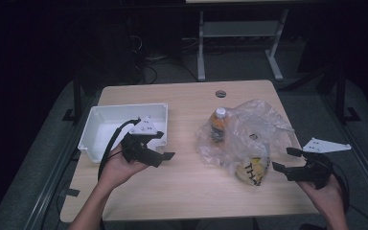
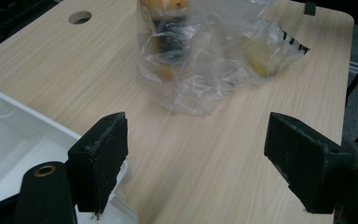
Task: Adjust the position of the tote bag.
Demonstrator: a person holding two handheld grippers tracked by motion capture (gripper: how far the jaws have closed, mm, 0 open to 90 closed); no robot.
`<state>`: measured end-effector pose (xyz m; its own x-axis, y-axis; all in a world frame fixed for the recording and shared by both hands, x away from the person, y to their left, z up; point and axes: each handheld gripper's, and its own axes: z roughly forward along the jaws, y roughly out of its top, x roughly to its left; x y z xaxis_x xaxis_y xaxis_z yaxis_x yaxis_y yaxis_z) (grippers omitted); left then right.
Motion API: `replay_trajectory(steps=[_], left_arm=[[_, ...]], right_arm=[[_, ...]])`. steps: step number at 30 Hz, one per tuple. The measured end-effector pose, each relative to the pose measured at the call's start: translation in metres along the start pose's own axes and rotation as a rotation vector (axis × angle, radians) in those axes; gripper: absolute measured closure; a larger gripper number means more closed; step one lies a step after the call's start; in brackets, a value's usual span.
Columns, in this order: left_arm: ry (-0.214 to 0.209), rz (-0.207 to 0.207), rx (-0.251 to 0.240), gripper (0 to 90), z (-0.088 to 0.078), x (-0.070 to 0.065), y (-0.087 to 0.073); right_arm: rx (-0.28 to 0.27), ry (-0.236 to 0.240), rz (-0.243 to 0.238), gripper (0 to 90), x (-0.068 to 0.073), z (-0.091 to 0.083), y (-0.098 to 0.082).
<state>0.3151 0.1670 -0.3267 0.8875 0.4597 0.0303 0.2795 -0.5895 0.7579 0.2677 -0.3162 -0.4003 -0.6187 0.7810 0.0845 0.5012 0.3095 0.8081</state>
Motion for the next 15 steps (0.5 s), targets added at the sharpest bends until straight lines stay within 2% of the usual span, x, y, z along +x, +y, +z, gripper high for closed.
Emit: replay_trajectory(steps=[3,9,15], left_arm=[[-0.004,-0.004,-0.005,20.6,0.002,0.002,0.005],[-0.013,0.021,-0.001,20.5,0.004,0.003,0.017],[-0.026,0.028,-0.004,20.5,0.009,0.005,0.028]], right_arm=[[-0.004,-0.004,0.004,17.7,-0.001,-0.001,0.0],[-0.005,-0.008,0.005,18.5,-0.001,-0.004,-0.002],[-0.013,-0.01,0.011,19.0,0.0,-0.007,-0.005]])
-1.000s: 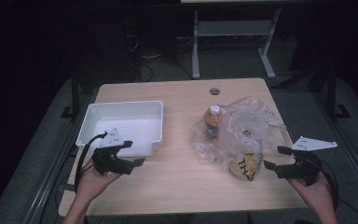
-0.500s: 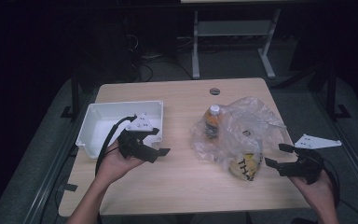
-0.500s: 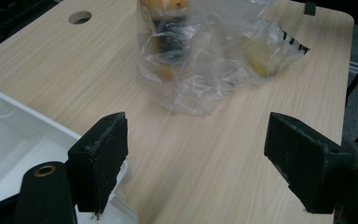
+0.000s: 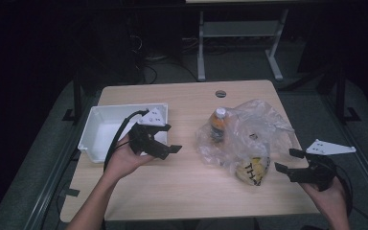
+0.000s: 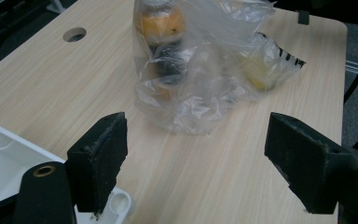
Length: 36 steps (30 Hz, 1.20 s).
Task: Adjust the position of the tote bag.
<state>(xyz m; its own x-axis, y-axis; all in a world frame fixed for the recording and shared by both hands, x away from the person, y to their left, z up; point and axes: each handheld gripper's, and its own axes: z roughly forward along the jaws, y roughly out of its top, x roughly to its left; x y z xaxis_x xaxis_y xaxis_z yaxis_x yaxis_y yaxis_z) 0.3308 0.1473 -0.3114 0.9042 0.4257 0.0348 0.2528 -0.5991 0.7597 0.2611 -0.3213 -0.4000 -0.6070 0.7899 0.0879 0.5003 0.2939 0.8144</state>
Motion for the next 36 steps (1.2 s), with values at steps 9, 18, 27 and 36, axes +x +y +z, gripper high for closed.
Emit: replay_trajectory(steps=[9,18,27,36], left_arm=[[-0.028,0.055,-0.003,20.6,0.015,-0.007,0.033],[-0.071,0.141,0.023,20.9,0.038,-0.013,0.067],[-0.102,0.206,0.043,22.1,0.069,-0.022,0.105],[-0.124,0.237,0.078,25.2,0.102,-0.022,0.136]], right_arm=[[0.006,-0.003,0.0,19.0,0.001,-0.002,-0.002],[0.001,-0.016,0.015,19.1,0.001,-0.011,-0.007],[-0.005,-0.018,0.029,19.1,0.002,-0.015,-0.011],[-0.004,-0.001,0.014,19.0,0.0,-0.01,-0.007]])
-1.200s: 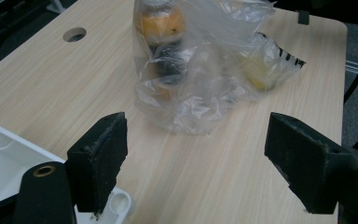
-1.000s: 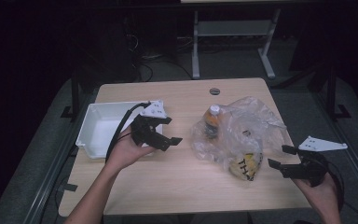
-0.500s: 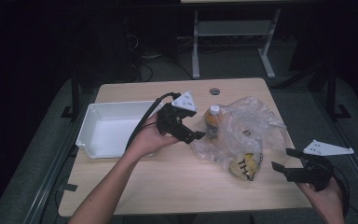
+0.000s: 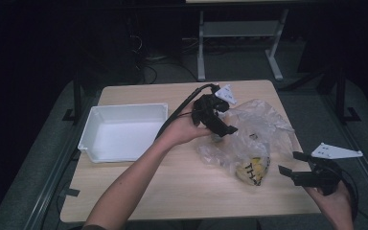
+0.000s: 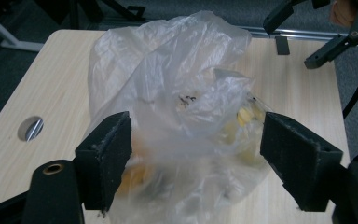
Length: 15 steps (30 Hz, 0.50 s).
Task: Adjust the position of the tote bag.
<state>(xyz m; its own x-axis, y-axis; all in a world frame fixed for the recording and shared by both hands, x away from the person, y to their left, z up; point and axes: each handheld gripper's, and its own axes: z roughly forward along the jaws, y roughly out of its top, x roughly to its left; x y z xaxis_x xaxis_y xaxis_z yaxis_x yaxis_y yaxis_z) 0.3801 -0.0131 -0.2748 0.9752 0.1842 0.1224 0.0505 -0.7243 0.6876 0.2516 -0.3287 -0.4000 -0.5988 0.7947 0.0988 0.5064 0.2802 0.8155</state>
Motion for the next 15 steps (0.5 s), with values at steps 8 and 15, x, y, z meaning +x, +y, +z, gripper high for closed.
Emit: replay_trajectory(steps=[8,15], left_arm=[[-0.038,0.044,0.035,27.6,0.02,0.01,0.014],[-0.024,0.064,0.067,34.0,0.033,0.023,0.028]], right_arm=[[-0.006,0.013,0.002,18.9,-0.005,0.001,0.001],[-0.007,0.021,0.002,18.8,-0.006,0.003,0.003]])
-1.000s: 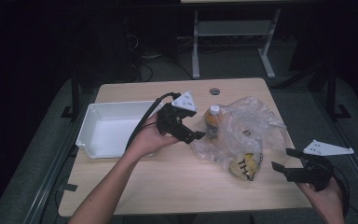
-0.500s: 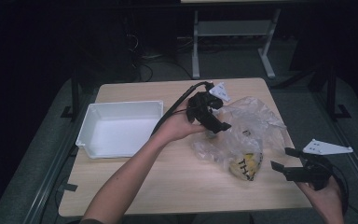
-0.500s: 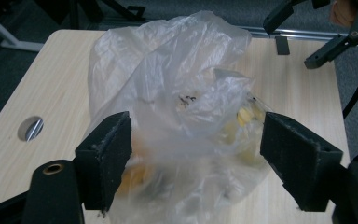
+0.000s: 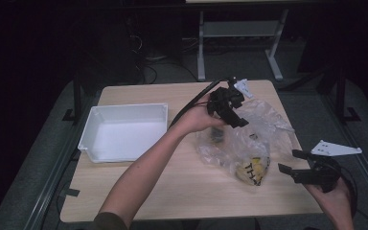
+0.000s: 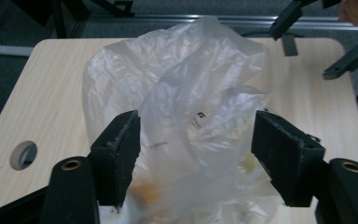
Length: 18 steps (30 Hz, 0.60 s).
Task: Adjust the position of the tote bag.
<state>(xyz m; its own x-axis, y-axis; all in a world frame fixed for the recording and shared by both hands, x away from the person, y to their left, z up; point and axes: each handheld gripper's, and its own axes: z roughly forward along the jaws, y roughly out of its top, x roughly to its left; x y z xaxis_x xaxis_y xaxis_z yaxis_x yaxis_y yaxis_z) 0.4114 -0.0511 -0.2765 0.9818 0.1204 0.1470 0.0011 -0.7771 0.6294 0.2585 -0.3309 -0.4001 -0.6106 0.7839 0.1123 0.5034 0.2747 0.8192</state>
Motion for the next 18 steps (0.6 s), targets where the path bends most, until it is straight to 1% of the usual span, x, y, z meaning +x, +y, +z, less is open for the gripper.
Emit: replay_trajectory(steps=[1,3,4,5,6,7,8,11,13,15,17,18], left_arm=[[-0.001,0.006,0.012,35.6,0.002,0.002,0.003],[0.003,0.003,0.022,39.2,0.006,0.007,0.007],[-0.001,-0.001,0.036,41.0,0.008,0.01,0.009],[-0.003,0.005,0.051,41.0,0.01,0.013,0.011],[0.0,0.007,0.063,44.5,0.012,0.015,0.012],[0.0,0.008,0.073,44.5,0.015,0.017,0.013],[-0.009,0.002,0.08,46.4,0.017,0.018,0.014],[-0.009,0.004,0.117,46.8,0.024,0.022,0.015],[-0.013,-0.003,0.128,46.4,0.028,0.025,0.014],[-0.002,-0.006,0.147,46.1,0.031,0.027,0.013],[-0.006,-0.006,0.159,48.3,0.034,0.029,0.012],[-0.001,0.002,0.167,50.2,0.035,0.029,0.012]], right_arm=[[-0.001,0.001,-0.001,18.8,0.0,0.0,0.0],[-0.001,0.004,0.0,18.8,0.0,0.0,0.0],[0.0,0.005,-0.003,18.8,0.0,0.0,0.001],[0.0,0.005,-0.003,18.8,0.0,0.0,0.001],[0.0,0.007,-0.002,18.8,-0.001,0.0,0.0],[0.0,0.007,-0.002,18.8,-0.001,0.0,0.0],[0.001,0.01,-0.001,18.8,-0.001,0.0,0.0],[0.002,0.011,0.0,18.8,-0.001,0.0,0.0],[0.001,0.012,0.0,18.9,-0.001,0.0,0.0],[0.001,0.013,-0.002,18.9,-0.001,0.0,-0.001],[0.001,0.015,0.001,18.9,-0.001,0.0,-0.001],[0.003,0.016,0.0,18.9,-0.001,0.0,-0.001]])
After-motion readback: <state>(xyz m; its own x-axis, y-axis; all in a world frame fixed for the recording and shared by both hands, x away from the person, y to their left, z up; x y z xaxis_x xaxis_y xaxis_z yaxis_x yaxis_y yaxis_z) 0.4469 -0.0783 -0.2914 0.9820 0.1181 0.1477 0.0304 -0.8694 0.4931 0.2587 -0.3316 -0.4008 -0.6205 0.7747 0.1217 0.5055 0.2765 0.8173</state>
